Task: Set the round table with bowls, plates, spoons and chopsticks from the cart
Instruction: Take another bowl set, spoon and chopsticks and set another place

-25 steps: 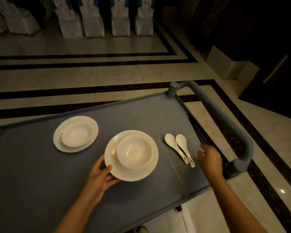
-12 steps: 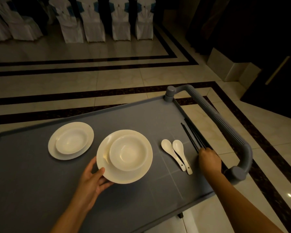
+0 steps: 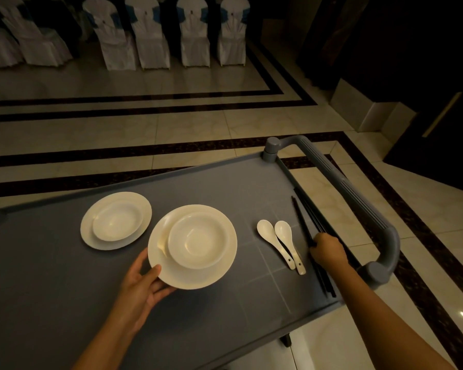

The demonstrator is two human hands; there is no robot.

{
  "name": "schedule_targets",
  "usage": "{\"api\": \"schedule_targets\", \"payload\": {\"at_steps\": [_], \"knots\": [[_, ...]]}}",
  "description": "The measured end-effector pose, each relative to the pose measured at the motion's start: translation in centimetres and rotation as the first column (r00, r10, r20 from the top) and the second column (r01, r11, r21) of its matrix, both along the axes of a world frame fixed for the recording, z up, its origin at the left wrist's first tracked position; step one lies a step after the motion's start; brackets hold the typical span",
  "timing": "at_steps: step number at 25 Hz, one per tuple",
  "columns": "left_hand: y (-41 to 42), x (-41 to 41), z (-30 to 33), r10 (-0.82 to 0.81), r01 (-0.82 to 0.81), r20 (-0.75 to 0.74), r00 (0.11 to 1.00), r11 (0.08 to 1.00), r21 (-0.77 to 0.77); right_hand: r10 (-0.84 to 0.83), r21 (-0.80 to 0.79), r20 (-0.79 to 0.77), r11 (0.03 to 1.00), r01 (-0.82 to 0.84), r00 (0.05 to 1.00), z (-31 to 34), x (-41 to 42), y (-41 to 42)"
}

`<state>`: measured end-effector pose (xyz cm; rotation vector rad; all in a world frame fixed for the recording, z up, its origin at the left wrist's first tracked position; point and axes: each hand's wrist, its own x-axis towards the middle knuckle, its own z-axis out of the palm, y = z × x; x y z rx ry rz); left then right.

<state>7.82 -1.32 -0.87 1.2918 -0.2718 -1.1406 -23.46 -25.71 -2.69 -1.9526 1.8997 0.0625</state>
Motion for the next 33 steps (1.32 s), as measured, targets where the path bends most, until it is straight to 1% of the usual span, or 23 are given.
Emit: {"api": "schedule_targets", "payload": {"at_steps": [3,5,14,18,20,23,25,27,29,33], "knots": [[0.4,0.0,0.0,-0.001,0.001,0.009,1.0,1.0,-0.008,-0.003,0.024,0.143,1.0,0.0,0.99,0.1,0.2,-0.1],[0.6,0.1,-0.1,0.006,-0.006,0.006,1.0,1.0,-0.005,0.009,0.04,0.188,0.999,-0.017,0.982,0.1,0.8,0.3],[1.3,0.6,-0.5,0.055,-0.055,-0.003,0.998,0.998,0.013,-0.021,0.137,0.248,0.991,-0.014,0.968,-0.6,1.9,1.3],[1.6,0.9,-0.2,0.074,-0.074,0.006,0.997,0.997,0.004,-0.14,0.223,0.324,0.972,0.068,0.936,-1.7,2.5,1.9],[1.8,0.9,0.1,0.082,-0.082,0.019,0.996,0.997,0.001,-0.198,0.236,0.371,0.965,0.114,0.907,-1.9,2.6,2.0],[2.2,1.0,0.7,0.101,-0.101,0.038,0.994,0.995,-0.02,-0.212,0.215,0.384,0.967,0.136,0.899,-1.5,2.7,1.9],[2.5,1.1,1.3,0.136,-0.135,0.044,0.99,0.991,-0.023,-0.221,0.228,0.427,0.965,0.132,0.877,-0.5,3.3,1.5],[3.1,1.2,1.8,0.187,-0.186,0.041,0.982,0.982,-0.03,-0.233,0.274,0.515,0.957,0.1,0.825,1.4,4.7,1.1],[3.9,1.4,2.3,0.243,-0.242,0.027,0.97,0.97,-0.038,-0.205,0.297,0.596,0.955,0.024,0.776,3.6,6.9,1.1],[7.3,2.3,3.9,0.362,-0.359,0.028,0.932,0.931,-0.072,-0.029,0.25,0.725,0.942,-0.223,0.688,7.6,13.3,3.4]]}}
